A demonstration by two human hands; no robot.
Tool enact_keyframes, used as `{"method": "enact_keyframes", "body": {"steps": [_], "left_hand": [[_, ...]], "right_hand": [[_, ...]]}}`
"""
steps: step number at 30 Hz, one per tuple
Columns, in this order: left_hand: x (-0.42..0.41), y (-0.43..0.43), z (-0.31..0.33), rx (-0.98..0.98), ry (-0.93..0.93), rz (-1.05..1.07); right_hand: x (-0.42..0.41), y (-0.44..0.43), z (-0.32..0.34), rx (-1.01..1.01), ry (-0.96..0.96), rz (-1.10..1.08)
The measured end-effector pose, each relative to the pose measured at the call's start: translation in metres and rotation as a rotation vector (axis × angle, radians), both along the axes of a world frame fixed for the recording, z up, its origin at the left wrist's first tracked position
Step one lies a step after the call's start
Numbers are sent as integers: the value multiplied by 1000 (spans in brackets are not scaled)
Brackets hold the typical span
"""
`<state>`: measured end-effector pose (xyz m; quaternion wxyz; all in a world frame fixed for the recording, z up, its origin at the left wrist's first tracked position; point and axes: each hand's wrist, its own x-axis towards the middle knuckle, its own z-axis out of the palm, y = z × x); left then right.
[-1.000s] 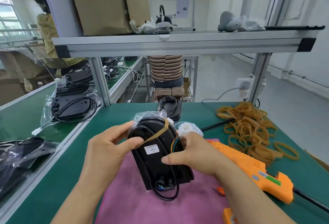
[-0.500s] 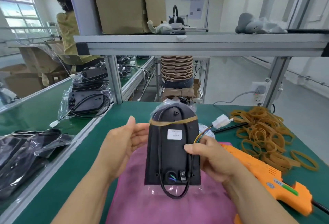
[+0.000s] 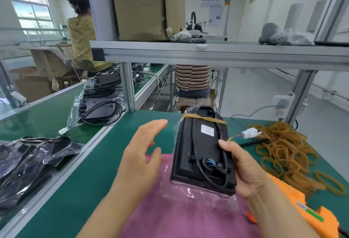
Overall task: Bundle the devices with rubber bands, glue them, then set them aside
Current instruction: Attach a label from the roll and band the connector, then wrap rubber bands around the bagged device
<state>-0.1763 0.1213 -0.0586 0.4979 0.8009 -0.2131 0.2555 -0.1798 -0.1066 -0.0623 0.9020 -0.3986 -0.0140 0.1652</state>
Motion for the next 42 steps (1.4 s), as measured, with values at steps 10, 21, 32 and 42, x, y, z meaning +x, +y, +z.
{"method": "enact_keyframes", "body": {"steps": [10,21,32,42], "left_hand": [[4,-16,0,259,-280,-212],[17,-4,8,-123,426,93],[20,-16,-49,-101,1111,-88],[27,-12,-40,591,663,209]], "right_hand": [[-9,7,8,-89,85,75],[-1,-27,7,-803,24,64],[15,-75,-14,-1301,65,-577],[37,-81,-35,-1975,18,-465]]}}
